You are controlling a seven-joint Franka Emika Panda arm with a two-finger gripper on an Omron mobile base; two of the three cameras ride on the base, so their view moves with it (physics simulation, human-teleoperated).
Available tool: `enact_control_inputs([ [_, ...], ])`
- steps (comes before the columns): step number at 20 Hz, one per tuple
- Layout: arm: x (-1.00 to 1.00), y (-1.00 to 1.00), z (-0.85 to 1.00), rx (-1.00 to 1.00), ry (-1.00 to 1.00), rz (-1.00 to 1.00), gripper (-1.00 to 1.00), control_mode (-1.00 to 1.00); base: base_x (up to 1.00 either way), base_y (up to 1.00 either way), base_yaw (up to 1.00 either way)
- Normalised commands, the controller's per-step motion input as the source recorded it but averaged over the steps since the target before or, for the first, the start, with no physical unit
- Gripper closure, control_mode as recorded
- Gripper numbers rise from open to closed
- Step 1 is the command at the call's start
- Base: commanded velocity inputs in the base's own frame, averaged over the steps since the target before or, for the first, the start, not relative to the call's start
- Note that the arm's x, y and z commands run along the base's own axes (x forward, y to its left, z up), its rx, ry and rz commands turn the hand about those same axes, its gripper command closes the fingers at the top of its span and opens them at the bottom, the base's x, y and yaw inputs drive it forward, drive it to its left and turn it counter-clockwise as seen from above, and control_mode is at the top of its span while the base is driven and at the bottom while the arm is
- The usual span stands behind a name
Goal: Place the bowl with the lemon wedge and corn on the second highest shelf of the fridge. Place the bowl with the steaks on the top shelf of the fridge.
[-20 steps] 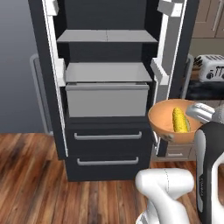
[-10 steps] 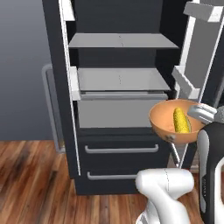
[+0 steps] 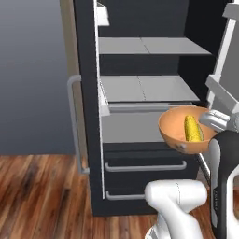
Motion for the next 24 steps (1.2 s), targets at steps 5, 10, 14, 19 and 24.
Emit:
enact_control_inputs([
  [5,0.0,0.0,0.0,0.0,0.0,0.0,1.0,1.0,0.78,0.0,0.0],
  [10,0.0,0.0,0.0,0.0,0.0,0.0,1.0,1.0,0.69,0.17,-0.02],
  [14,0.0,0.0,0.0,0.0,0.0,0.0,1.0,1.0,0.83,0.0,-0.03],
  [19,0.0,0.0,0.0,0.0,0.0,0.0,1.0,1.0,0.71,0.12,-0.04],
  [24,0.72,0.02,0.0,0.0,0.0,-0.1,1.0,-1.0,0.16,0.04,-0.01],
])
